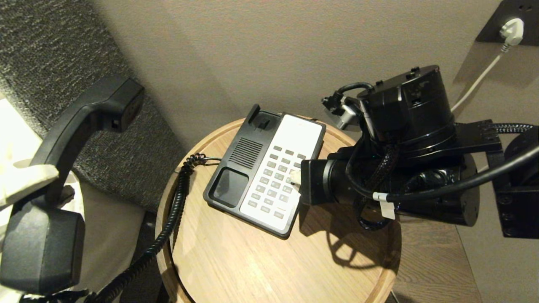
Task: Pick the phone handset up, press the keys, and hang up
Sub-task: Dial the number
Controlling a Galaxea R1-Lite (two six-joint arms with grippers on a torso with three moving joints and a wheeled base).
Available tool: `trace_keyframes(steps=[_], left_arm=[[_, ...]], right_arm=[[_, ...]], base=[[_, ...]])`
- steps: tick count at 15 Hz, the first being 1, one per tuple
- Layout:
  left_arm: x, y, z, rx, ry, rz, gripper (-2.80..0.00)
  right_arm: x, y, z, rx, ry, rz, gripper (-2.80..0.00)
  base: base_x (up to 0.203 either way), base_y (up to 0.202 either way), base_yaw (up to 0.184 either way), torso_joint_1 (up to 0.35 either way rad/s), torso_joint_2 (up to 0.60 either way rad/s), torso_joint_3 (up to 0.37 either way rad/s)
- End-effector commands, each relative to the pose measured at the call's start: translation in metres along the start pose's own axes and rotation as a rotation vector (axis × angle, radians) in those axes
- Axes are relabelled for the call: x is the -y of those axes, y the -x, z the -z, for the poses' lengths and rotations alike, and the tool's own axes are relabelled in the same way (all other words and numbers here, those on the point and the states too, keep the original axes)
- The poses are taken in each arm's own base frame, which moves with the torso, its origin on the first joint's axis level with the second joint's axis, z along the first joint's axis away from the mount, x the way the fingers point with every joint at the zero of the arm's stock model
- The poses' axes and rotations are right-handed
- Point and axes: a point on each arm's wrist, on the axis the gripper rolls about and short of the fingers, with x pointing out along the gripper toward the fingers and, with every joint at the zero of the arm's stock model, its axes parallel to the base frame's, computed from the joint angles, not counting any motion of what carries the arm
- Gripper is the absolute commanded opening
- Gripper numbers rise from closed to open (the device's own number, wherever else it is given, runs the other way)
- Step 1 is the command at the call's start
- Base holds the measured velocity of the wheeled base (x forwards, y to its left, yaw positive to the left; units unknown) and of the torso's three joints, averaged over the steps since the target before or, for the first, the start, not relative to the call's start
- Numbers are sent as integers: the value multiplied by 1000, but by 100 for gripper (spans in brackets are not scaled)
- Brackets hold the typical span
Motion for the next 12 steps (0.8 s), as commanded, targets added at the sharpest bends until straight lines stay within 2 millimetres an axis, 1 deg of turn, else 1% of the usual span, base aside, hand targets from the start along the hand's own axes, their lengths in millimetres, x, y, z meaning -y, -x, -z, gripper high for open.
trace_keyframes(steps=[1,3,8,10,12], left_arm=[[-1,0,1,-3,5,-2,-280],[-1,0,1,-2,5,0,-280],[-1,2,1,0,4,3,-280],[-1,2,1,-1,4,3,-280],[-2,2,2,-2,4,2,-280]], right_arm=[[0,0,1,-5,0,4,-280],[0,4,-2,6,-2,-1,-280],[-1,24,-11,55,-11,-32,-280],[-4,26,-8,47,-7,-41,-280],[-4,22,-6,38,-5,-40,-280]], base=[[0,0,0,0,0,0],[0,0,0,0,0,0],[0,0,0,0,0,0],[0,0,0,0,0,0],[0,0,0,0,0,0]])
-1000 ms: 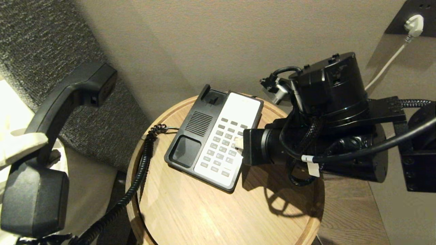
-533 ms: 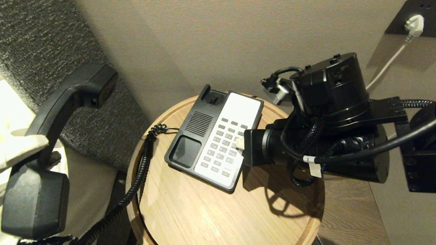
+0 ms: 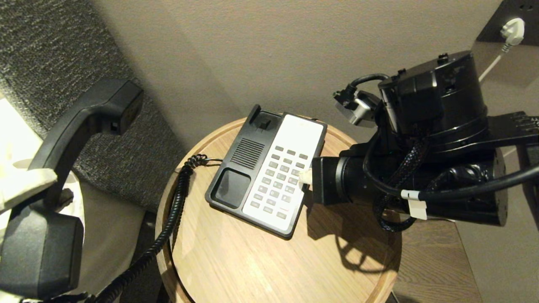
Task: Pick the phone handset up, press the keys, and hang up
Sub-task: Dial the number
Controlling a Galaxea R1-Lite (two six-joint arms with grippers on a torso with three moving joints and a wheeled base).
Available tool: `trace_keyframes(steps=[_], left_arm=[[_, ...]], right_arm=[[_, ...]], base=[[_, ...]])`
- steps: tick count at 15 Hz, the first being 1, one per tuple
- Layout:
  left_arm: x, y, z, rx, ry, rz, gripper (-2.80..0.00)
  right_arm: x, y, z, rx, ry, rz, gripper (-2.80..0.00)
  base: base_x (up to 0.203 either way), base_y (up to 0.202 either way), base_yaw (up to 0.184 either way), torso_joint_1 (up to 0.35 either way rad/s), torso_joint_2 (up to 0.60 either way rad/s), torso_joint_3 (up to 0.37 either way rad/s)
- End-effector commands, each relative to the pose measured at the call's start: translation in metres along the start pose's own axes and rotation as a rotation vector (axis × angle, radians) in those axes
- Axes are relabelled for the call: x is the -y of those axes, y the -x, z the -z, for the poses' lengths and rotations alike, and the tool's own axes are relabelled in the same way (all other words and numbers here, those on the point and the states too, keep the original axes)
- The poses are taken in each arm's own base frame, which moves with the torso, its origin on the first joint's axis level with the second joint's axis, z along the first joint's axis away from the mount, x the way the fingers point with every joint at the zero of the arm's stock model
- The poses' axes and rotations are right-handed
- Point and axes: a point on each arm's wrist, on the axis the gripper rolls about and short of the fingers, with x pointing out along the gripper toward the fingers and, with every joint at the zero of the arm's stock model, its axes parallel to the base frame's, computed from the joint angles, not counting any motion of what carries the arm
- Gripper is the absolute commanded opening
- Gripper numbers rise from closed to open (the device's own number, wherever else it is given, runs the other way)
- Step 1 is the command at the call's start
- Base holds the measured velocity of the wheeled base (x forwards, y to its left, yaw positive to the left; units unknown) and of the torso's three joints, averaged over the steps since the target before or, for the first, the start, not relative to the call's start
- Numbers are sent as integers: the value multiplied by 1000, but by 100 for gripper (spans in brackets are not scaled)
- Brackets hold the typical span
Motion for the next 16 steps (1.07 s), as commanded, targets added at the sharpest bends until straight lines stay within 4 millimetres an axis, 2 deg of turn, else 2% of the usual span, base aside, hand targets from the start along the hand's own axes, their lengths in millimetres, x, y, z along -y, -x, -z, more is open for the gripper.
trace_keyframes(steps=[1,8,16], left_arm=[[0,0,0,-5,6,3,-280],[0,0,1,-7,6,6,-280],[1,3,1,-4,5,13,-280]], right_arm=[[-1,-1,1,-3,-3,-5,-280],[-2,-16,8,-36,6,11,-280],[0,-21,15,-45,10,19,-280]], base=[[0,0,0,0,0,0],[0,0,0,0,0,0],[0,0,0,0,0,0]])
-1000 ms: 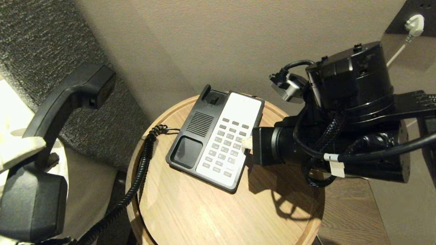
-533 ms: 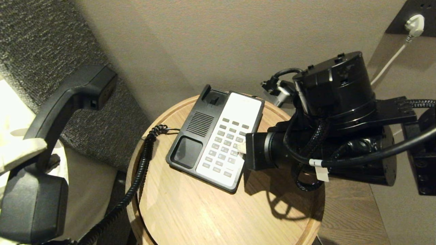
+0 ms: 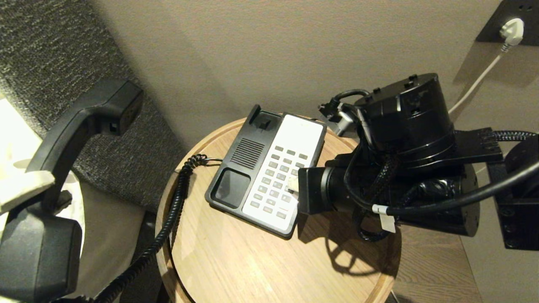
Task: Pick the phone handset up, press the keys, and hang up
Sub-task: Dial the number
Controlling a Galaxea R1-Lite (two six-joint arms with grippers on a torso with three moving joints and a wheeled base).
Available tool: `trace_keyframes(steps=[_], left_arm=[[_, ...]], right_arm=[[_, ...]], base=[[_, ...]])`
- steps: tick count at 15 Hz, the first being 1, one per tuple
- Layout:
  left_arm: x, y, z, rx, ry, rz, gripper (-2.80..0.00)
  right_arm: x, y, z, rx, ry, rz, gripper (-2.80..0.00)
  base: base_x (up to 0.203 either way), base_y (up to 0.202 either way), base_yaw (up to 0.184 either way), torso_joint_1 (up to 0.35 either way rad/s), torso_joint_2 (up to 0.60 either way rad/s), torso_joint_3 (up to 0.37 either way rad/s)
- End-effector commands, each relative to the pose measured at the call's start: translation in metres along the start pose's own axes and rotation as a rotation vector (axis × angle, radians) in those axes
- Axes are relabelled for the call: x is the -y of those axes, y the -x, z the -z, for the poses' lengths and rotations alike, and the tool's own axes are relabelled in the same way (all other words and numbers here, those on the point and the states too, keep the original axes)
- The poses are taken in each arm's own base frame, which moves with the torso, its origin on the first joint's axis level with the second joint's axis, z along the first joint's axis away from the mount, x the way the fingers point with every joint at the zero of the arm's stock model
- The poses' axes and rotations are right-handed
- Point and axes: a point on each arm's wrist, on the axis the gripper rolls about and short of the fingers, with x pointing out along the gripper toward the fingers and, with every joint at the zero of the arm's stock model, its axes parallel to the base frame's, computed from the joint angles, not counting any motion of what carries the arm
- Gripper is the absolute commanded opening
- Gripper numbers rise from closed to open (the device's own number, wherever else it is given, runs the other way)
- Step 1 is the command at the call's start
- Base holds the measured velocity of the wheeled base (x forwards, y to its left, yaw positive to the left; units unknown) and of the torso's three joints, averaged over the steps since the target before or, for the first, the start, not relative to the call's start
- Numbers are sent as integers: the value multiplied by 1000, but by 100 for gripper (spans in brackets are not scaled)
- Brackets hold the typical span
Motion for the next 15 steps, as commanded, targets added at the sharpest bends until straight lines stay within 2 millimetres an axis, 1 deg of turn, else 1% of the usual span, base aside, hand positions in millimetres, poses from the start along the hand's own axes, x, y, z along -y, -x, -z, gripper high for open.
trace_keyframes(steps=[1,4,7,9,11,13,15], left_arm=[[1,1,0,2,5,5,-280],[-1,2,1,0,4,3,-280],[-1,2,1,0,4,3,-280],[-1,2,1,0,4,3,-280],[-1,2,1,0,4,3,-280],[-1,2,2,-3,4,5,-280],[-1,2,2,-3,4,7,-280]], right_arm=[[1,-1,3,-8,-1,7,-280],[2,0,3,-5,0,6,-280],[-4,7,-3,20,6,-19,-280],[-9,15,-10,51,-5,-49,-280],[-19,25,-16,80,-8,-96,-280],[-27,28,-15,99,-16,-139,-280],[-26,26,-9,73,-18,-123,-280]], base=[[0,0,0,0,0,0],[0,0,0,0,0,0],[0,0,0,0,0,0],[0,0,0,0,0,0],[0,0,0,0,0,0],[0,0,0,0,0,0],[0,0,0,0,0,0]])
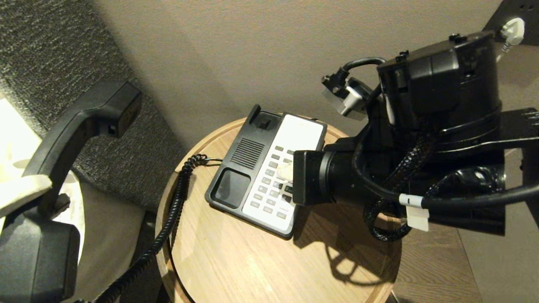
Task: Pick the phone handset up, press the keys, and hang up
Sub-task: Dial the number
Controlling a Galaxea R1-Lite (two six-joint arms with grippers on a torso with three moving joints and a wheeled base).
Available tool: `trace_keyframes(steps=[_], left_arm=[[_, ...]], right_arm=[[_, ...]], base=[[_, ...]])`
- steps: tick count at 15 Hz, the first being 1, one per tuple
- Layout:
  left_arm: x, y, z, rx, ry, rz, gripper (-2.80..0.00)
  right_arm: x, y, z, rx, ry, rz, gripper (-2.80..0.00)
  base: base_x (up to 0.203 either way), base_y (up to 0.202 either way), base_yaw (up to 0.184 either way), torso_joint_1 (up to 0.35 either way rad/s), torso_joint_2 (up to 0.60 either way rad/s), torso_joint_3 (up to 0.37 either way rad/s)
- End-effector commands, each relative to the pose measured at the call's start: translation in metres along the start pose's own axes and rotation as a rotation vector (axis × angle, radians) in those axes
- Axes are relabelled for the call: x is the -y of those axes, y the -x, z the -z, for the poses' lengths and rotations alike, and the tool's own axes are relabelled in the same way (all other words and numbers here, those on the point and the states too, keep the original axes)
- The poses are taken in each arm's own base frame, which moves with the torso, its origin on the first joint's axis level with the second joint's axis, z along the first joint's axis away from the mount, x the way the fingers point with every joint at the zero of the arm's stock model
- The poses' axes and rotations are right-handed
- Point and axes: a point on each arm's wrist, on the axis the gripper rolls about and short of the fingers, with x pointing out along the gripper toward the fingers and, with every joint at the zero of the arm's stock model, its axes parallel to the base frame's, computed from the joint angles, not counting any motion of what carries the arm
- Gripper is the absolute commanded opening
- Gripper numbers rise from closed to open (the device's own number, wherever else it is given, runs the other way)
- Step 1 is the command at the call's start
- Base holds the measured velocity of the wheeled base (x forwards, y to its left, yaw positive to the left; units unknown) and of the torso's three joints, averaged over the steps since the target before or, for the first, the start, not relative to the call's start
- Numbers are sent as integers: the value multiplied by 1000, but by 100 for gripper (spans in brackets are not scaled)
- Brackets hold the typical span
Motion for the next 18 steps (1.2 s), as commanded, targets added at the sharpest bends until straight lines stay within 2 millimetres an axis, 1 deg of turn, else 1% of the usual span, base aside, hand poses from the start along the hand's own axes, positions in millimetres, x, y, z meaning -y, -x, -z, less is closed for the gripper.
trace_keyframes(steps=[1,8,18], left_arm=[[0,0,0,-2,5,3,-280],[0,2,1,0,4,7,-280],[0,2,1,-2,5,5,-280]], right_arm=[[2,-1,7,-23,4,14,-280],[13,-10,24,-72,22,76,-280],[22,-19,30,-92,16,108,-280]], base=[[0,0,0,0,0,0],[0,0,0,0,0,0],[0,0,0,0,0,0]])
